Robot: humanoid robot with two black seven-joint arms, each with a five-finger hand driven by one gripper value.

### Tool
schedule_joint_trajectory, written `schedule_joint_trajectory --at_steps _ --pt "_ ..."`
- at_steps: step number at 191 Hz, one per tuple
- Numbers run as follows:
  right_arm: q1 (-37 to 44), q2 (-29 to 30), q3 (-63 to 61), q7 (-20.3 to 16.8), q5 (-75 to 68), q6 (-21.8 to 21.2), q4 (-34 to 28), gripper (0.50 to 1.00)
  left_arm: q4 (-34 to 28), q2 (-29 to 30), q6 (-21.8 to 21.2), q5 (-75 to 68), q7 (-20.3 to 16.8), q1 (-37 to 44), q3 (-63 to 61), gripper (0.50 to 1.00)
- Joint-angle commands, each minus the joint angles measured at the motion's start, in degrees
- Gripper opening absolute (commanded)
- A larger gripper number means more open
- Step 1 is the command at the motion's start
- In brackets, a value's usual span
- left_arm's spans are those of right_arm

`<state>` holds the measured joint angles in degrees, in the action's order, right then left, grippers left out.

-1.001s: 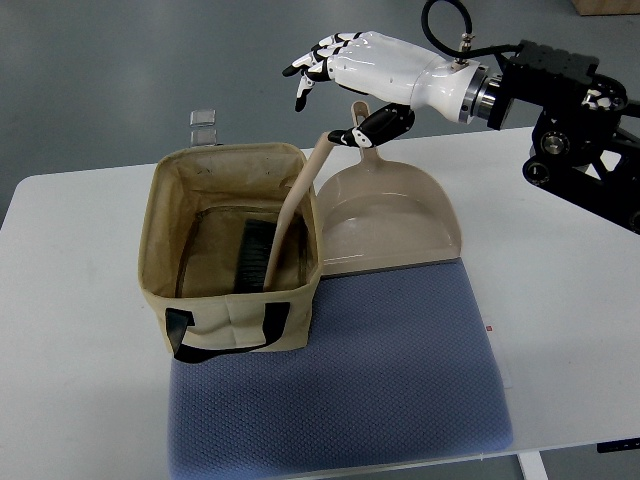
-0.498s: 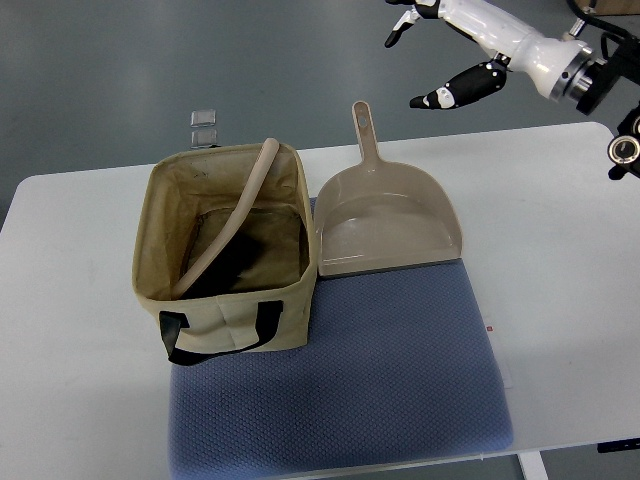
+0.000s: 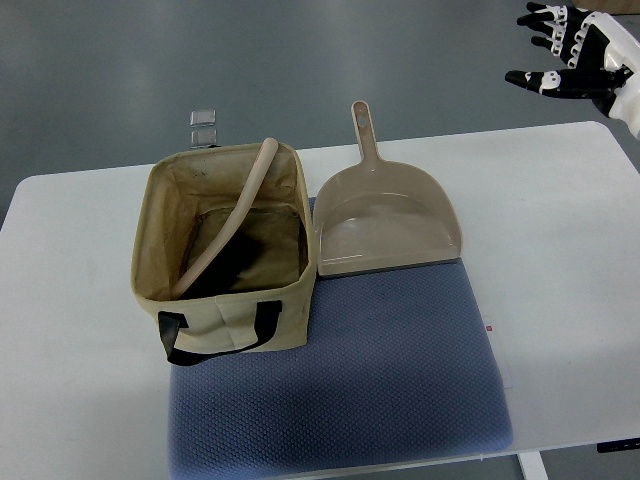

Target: Put pink broom in yellow bag with right hand

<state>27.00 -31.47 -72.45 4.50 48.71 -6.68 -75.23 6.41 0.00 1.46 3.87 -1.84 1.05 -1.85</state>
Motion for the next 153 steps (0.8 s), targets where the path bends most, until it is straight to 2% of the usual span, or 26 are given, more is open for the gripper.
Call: schedule_joint_trajectory --at_steps 1,16,41,70,96,153 --pt "-4.85 6.76 -7.88 -2.57 -0.37 -1.4 -0.01 0.924 0.0 0.0 0.03 0.0 0.0 0.0 0.0 1.0" --pt "-7.93 11.07 -12.45 -3.8 0.07 -3.6 -0.01 0.924 0.0 0.0 0.03 0.0 0.0 0.0 0.0 1.0" --pt "-13.03 16.08 -15.7 -3.63 0.25 -6.68 -0.01 0.924 0.0 0.0 0.03 0.0 0.0 0.0 0.0 1.0" --pt "-15.49 18.81 -15.97 -2.75 0.25 -6.33 -0.01 0.926 0.0 0.0 -0.06 0.0 0.0 0.0 0.0 1.0" --pt "-17.69 20.3 -15.97 1.38 0.07 -6.42 -0.01 0.928 0.0 0.0 -0.05 0.0 0.0 0.0 0.0 1.0" --pt "-19.8 22.59 -15.53 1.65 -0.19 -6.68 0.08 0.93 0.0 0.0 -0.06 0.0 0.0 0.0 0.0 1.0"
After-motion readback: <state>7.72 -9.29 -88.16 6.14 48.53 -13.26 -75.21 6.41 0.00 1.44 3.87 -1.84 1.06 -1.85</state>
